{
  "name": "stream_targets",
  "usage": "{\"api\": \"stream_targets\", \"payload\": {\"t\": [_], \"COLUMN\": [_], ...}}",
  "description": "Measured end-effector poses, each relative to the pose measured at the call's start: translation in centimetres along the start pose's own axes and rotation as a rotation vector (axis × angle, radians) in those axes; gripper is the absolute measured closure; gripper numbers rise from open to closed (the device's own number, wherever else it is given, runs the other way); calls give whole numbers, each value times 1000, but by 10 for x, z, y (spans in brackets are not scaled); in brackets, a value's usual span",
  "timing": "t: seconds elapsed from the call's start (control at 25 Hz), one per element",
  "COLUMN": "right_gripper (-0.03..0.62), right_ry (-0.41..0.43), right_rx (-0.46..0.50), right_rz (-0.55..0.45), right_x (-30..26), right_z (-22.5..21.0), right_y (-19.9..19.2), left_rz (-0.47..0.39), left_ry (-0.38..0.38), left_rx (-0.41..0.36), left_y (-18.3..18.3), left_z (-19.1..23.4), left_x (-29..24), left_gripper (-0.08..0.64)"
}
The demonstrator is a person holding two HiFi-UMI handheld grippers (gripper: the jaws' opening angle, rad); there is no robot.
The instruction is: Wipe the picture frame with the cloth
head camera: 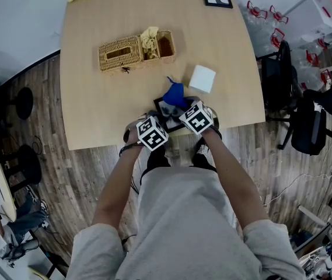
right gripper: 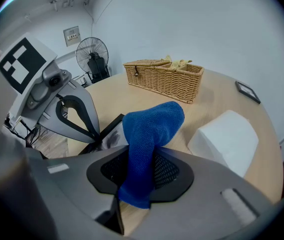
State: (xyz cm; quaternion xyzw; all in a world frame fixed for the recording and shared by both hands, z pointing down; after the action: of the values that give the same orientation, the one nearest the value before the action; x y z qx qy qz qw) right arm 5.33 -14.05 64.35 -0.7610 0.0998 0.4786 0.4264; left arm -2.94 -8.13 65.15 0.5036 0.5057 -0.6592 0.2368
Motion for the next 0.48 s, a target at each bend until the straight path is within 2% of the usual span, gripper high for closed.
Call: {"api": "stream_targets", "payload": {"t": [0.48], "right_gripper": [491], "right_ry": [11], "right_rx": [-30], "right_rz": [-24], "right_x": [10], "right_z": [7], "right_y": [-20], "left_rz": [2], "left_ry": [-2], "left_rx": [10], "left_y": [0], "left_z": [0], "left_x": [1], "left_gripper": [506]}}
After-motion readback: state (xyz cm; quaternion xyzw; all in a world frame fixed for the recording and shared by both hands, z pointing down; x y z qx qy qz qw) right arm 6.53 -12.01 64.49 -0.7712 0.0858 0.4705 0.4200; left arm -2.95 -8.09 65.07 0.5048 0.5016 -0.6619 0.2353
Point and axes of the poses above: the fingertips, and each gripper's own axes: x backward along the fingers, z to its left, y out of its top, the point moved 4 cm from there along x, backward along the fingers, and after that the axes turned 6 degrees about -x, right-handed, at the moved point
